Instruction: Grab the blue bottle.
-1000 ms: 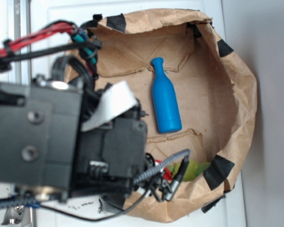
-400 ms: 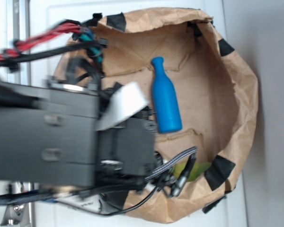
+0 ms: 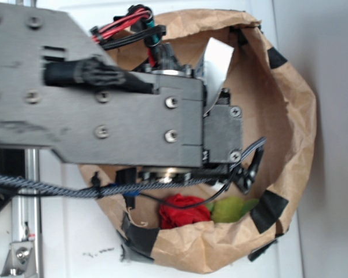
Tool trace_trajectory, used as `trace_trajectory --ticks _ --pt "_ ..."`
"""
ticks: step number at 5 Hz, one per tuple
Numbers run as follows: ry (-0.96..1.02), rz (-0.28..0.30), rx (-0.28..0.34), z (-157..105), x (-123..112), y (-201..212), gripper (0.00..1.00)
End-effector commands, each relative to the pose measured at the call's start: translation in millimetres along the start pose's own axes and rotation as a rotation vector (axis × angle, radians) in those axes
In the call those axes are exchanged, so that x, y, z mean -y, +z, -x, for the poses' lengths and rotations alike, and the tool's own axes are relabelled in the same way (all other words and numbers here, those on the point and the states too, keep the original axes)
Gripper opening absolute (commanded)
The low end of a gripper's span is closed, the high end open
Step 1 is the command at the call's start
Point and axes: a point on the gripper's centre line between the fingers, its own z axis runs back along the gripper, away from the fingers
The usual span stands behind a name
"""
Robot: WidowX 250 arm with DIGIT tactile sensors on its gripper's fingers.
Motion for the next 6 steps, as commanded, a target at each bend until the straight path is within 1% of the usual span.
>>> trace_trajectory --ticks 1,2,3,5,6 --pt "0.067 0.042 0.076 -16.4 -6.3 -13.4 1.0" --pt "0.076 0.029 0.1 -19.6 -4.1 -25.4 1.0" --pt "0.111 0.02 0.088 -25.6 -1.7 -33.7 1.0" --pt "0.178 0.037 0.092 -26.7 -4.1 -41.7 1.0" --pt "0.184 0.063 0.109 -29.7 -5.4 -44.1 1.0"
